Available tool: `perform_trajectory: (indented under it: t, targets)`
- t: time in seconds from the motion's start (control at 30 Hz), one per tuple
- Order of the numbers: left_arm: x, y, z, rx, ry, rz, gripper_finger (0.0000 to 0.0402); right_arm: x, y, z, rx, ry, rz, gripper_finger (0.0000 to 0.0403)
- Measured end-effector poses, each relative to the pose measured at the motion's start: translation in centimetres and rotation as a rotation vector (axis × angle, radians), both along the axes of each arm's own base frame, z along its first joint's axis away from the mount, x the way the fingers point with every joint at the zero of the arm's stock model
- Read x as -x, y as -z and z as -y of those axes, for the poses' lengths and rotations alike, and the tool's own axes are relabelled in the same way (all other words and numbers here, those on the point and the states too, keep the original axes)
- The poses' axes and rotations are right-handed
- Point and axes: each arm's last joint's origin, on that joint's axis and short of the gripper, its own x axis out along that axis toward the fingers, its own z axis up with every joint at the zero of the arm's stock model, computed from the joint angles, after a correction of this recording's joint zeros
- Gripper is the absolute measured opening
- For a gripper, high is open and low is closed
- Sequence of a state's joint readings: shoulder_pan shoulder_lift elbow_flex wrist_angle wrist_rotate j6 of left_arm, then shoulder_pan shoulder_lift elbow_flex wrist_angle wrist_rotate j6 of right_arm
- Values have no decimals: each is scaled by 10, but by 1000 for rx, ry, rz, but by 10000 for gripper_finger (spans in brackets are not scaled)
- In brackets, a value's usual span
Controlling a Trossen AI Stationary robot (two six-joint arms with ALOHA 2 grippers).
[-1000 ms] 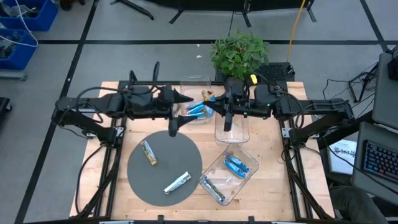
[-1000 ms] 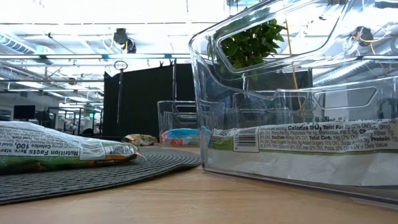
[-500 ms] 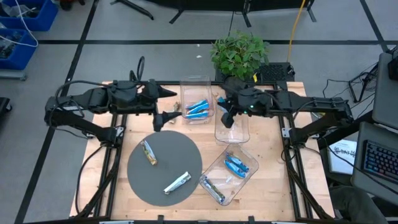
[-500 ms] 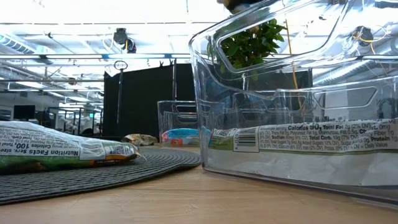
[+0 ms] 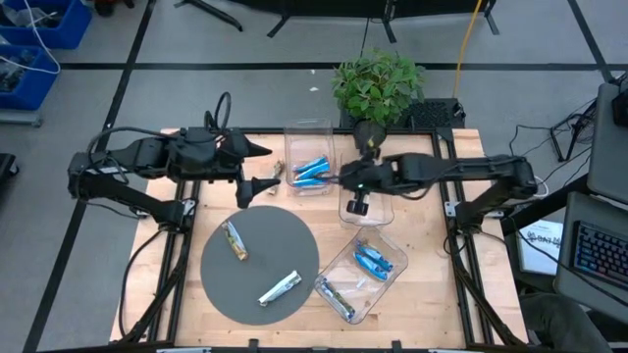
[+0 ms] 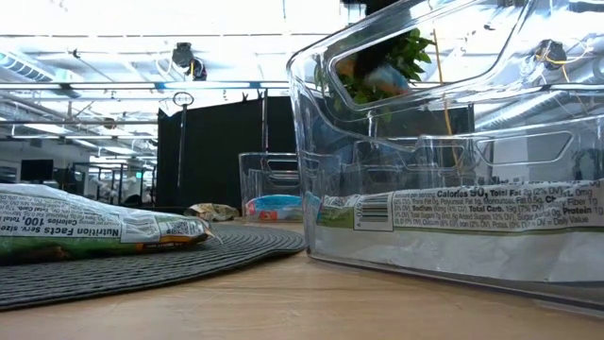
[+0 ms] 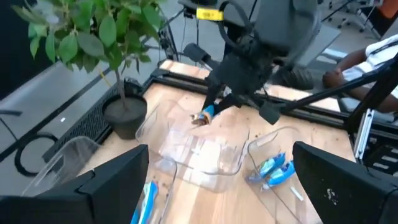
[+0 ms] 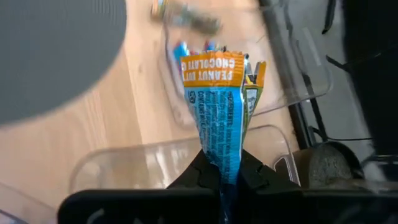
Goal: Pick and place Granola Bars by type
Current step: Put the yellow granola bar into the middle transparent bin
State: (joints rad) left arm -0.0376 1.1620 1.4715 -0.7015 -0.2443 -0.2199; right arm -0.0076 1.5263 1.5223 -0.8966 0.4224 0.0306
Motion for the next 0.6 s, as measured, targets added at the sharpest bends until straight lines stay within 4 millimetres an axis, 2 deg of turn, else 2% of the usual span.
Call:
perform_trajectory:
  t: [0.13, 0.27, 0.4, 0.6]
  targets:
    - [1, 4, 1, 30, 1, -38, 397, -6, 27, 2, 35, -55, -129, 0]
    - [3, 6, 1, 37, 0, -66, 397, -2, 56, 9, 46, -75, -218, 0]
    - [4, 8, 1, 37, -1, -81, 397, 6, 84, 20, 38, -89, -292, 0]
    - [4, 8, 0, 43, -10, -79, 397, 15, 110, 46, 3, -89, -325, 0]
